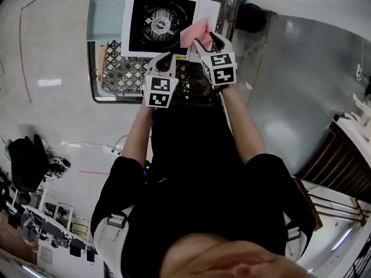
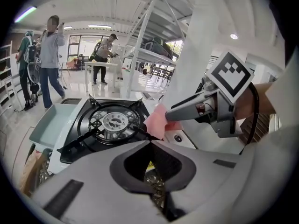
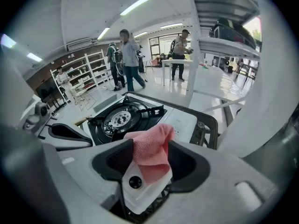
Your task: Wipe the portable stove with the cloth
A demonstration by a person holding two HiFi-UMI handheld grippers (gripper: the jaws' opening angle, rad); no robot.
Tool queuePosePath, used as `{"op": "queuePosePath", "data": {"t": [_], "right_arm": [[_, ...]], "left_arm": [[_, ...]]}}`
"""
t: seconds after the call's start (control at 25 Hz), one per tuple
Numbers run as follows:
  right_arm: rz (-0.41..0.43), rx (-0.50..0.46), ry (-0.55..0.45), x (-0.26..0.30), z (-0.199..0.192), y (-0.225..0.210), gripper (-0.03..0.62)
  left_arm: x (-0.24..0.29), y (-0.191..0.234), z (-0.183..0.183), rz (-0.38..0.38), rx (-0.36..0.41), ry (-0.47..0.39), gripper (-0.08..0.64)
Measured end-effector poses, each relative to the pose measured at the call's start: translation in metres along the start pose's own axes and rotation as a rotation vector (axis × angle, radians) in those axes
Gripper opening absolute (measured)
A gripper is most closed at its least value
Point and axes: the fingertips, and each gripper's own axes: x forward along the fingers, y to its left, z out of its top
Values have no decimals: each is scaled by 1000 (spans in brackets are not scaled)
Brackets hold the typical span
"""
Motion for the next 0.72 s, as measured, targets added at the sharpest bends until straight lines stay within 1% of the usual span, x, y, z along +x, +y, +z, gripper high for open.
{"op": "queuePosePath", "data": {"t": [0.16,0.24,0.32,0.44,0.56,0.72], "right_arm": [[-40,21,43,20,-7,-4,221],[-93,8,49,25,-8,-17,204],[-129,7,46,29,-6,-28,190],[-144,6,40,37,1,-38,147],[-156,-9,37,41,12,-49,133],[-155,-36,32,48,25,-59,110]], "left_arm": [[0,12,-5,12,-17,2,0],[0,16,-5,22,-34,-5,0],[-1,20,-4,35,-52,-17,0],[-2,23,-2,39,-62,-24,0],[-1,24,-2,36,-67,-22,0],[1,32,7,60,-99,-45,0]]}}
